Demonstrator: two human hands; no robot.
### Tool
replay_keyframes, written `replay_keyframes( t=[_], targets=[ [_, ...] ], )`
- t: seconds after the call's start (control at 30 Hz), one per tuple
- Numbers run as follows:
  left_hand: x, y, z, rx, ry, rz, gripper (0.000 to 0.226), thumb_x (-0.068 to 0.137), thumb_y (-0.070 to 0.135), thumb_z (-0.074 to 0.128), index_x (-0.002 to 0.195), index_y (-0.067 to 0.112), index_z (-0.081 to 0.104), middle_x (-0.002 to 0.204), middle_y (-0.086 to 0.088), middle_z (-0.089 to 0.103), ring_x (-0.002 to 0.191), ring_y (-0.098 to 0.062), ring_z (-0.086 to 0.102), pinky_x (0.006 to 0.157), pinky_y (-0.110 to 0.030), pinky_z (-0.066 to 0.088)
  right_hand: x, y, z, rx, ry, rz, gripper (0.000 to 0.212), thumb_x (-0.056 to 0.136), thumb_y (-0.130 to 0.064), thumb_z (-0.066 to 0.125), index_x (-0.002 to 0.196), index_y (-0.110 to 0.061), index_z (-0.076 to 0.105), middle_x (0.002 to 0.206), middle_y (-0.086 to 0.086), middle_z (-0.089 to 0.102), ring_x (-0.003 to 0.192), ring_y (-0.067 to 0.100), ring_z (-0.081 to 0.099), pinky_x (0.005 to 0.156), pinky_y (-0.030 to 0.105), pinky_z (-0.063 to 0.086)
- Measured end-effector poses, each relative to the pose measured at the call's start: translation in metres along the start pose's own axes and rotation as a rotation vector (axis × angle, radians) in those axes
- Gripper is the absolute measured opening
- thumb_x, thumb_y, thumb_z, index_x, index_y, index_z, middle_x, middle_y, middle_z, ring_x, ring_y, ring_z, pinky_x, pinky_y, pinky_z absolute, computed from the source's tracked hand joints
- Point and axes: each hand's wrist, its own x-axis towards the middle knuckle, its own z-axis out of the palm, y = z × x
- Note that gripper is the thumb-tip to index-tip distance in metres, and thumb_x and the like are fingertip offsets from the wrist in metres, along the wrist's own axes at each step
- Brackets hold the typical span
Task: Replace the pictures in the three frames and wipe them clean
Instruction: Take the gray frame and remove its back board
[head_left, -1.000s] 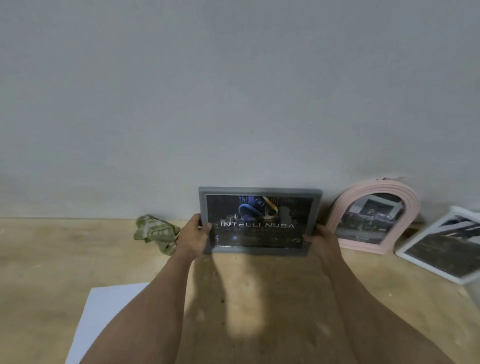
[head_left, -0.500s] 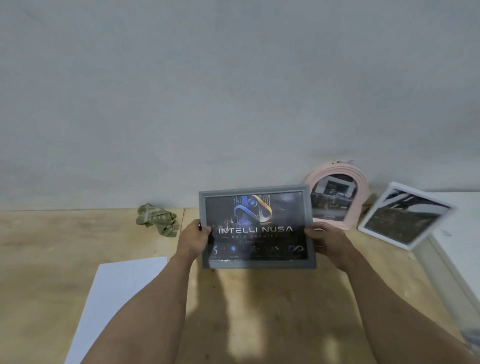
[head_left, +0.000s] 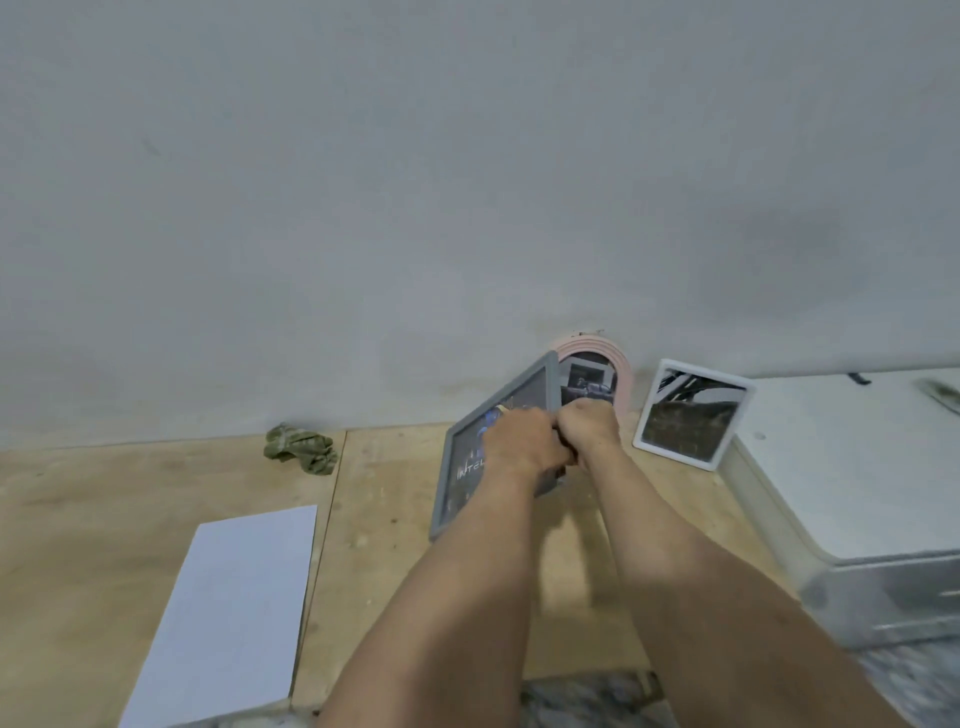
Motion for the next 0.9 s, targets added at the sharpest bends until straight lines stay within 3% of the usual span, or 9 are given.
replay_keyframes(
  t=[0.13,0.23,0.3,0.37,0.43,0.53,0.6,0.7,0.9],
  targets=[
    [-0.017,0.003,-0.003,-0.108,0.157,-0.124,0.032,0.09,0.015,0.054,0.116,0.014,0.072,0.117,-0.013,0.071,0.112,-0.034,0.065,0.087,-0.037,0.052,-0.012,-0.013,0.007,0.08,-0.022,-0.013,0.009,0.074,-0.01,0.061,0.078,-0.005,0.068,0.091,0.015,0.072,0.087,0.03,0.068,0.065,0.032,0.052],
    [-0.029,-0.015,-0.023,-0.233,0.216,-0.309,0.029,0.095,0.024,0.056,0.116,0.006,0.065,0.122,-0.016,0.066,0.117,-0.037,0.061,0.09,-0.038,0.05,-0.027,-0.022,0.012,0.223,-0.238,0.026,0.025,0.079,-0.024,0.07,0.09,-0.002,0.069,0.084,0.012,0.07,0.064,0.023,0.064,0.051,0.026,0.049],
    [-0.029,-0.043,-0.038,-0.362,0.201,-0.431,0.027,0.095,0.028,0.058,0.104,0.004,0.064,0.111,-0.017,0.067,0.105,-0.039,0.065,0.081,-0.038,0.055,-0.038,-0.018,0.009,0.227,-0.322,0.069,0.043,0.087,-0.04,0.064,0.109,-0.004,0.066,0.09,0.009,0.062,0.063,0.018,0.054,0.057,0.025,0.038],
    [-0.031,-0.076,-0.049,-0.562,0.179,-0.505,0.017,0.09,0.015,0.062,0.087,-0.001,0.061,0.096,-0.02,0.068,0.085,-0.039,0.068,0.065,-0.042,0.061,-0.04,0.001,0.006,0.222,-0.322,0.141,0.047,0.093,-0.037,0.058,0.123,-0.001,0.058,0.105,0.008,0.059,0.077,0.02,0.057,0.065,0.027,0.04],
    [-0.035,-0.107,-0.053,-0.799,0.146,-0.569,0.01,0.084,0.001,0.066,0.079,-0.005,0.059,0.096,-0.025,0.068,0.079,-0.04,0.068,0.06,-0.047,0.062,-0.038,0.034,0.005,0.238,-0.291,0.206,0.039,0.095,-0.028,0.055,0.119,0.003,0.057,0.111,0.004,0.057,0.094,0.023,0.057,0.077,0.029,0.043],
    [-0.052,-0.146,-0.05,-0.991,0.099,-0.613,0.015,0.086,-0.002,0.071,0.094,-0.01,0.062,0.088,-0.02,0.068,0.07,-0.03,0.065,0.047,-0.034,0.059,0.028,0.13,0.028,0.122,-0.258,0.25,0.062,0.07,-0.051,0.068,0.11,-0.003,0.067,0.114,0.01,0.067,0.1,0.033,0.063,0.093,0.043,0.051],
    [-0.063,-0.169,-0.042,-1.087,0.06,-0.63,0.025,0.088,0.003,0.07,0.109,-0.01,0.064,0.095,-0.017,0.071,0.075,-0.026,0.066,0.054,-0.032,0.06,0.052,0.17,0.037,0.173,-0.243,0.304,0.064,0.058,-0.057,0.077,0.095,-0.005,0.07,0.103,0.013,0.07,0.091,0.033,0.066,0.086,0.044,0.055],
    [-0.075,-0.195,-0.02,-1.172,0.018,-0.668,0.023,0.092,0.006,0.065,0.111,-0.006,0.065,0.092,-0.013,0.071,0.077,-0.022,0.066,0.066,-0.032,0.056,-0.02,0.126,0.008,0.302,-0.176,0.381,0.02,0.09,-0.022,0.058,0.085,-0.003,0.065,0.086,0.018,0.065,0.068,0.029,0.06,0.059,0.032,0.049],
    [-0.099,-0.223,0.038,-1.229,0.036,-0.757,0.02,0.092,0.012,0.066,0.108,0.001,0.069,0.1,-0.012,0.071,0.086,-0.025,0.064,0.076,-0.035,0.054,-0.019,0.15,0.018,0.217,-0.123,0.397,0.013,0.084,-0.002,0.056,0.072,0.001,0.061,0.069,0.016,0.061,0.06,0.028,0.059,0.052,0.029,0.045]
  ],
)
